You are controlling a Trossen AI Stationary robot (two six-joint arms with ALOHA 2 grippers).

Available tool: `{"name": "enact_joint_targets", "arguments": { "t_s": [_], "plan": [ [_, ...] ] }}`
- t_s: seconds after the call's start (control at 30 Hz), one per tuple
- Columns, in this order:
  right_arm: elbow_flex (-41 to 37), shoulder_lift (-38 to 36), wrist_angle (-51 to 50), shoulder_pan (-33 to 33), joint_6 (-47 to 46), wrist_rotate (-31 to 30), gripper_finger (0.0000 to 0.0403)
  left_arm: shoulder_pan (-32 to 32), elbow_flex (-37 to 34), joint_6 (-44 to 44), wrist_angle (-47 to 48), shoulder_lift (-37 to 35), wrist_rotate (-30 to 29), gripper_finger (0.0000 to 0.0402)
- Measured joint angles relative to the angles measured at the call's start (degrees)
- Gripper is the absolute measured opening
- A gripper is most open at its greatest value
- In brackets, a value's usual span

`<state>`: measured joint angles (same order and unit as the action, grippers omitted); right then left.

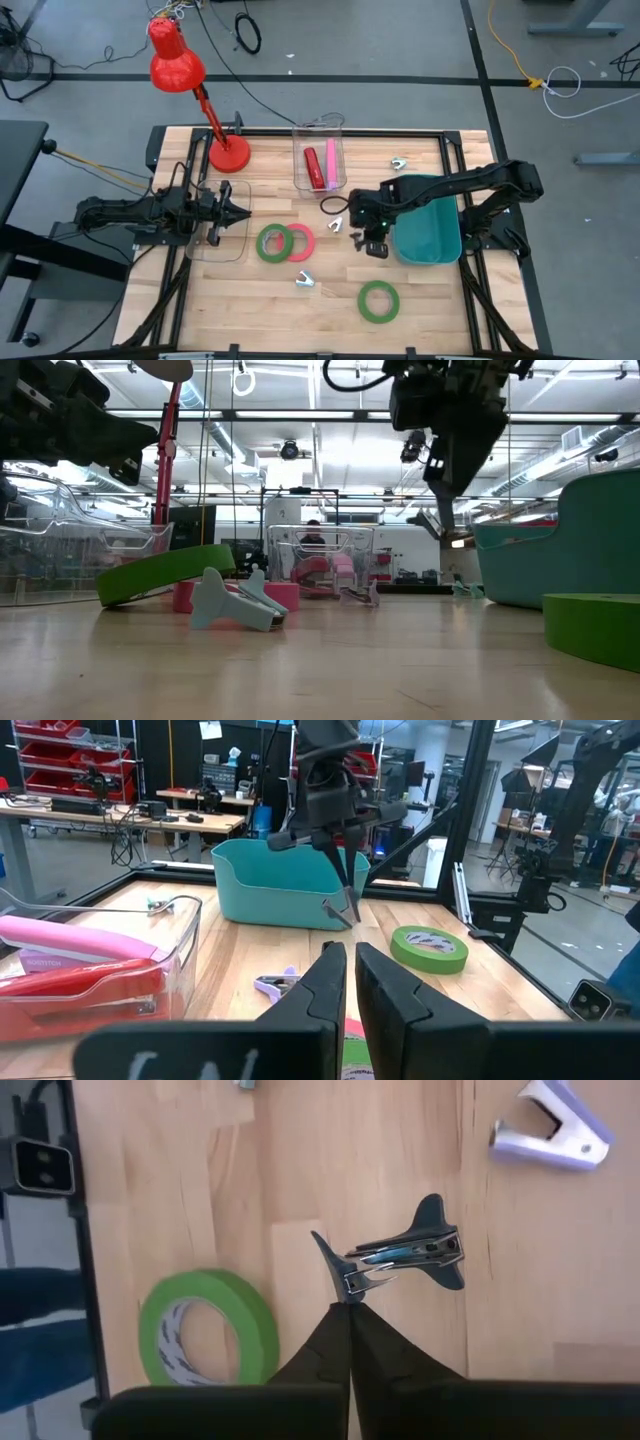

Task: Pick and place Stapler, Stapler remover, tape
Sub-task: Put the blue staple remover into the blue bin

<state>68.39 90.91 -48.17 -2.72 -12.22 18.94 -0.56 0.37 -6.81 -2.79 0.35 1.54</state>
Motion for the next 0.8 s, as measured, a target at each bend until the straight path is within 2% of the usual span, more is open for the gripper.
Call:
{"name": "enact_joint_targets", "arguments": {
  "t_s": [0.23, 0.8],
  "plan": [
    [0.3, -0.7, -0.2, 0.0, -0.3, 0.0, 0.0000, 0.0, 0.0, 0.0, 0.0, 0.0, 0.0, 0.0030],
    [0.4, -16.8, -2.4, 3.2, -2.3, -2.0, 0.0000, 0.0, 0.0, 0.0, 0.0, 0.0, 0.0, 0.0030]
  ]
}}
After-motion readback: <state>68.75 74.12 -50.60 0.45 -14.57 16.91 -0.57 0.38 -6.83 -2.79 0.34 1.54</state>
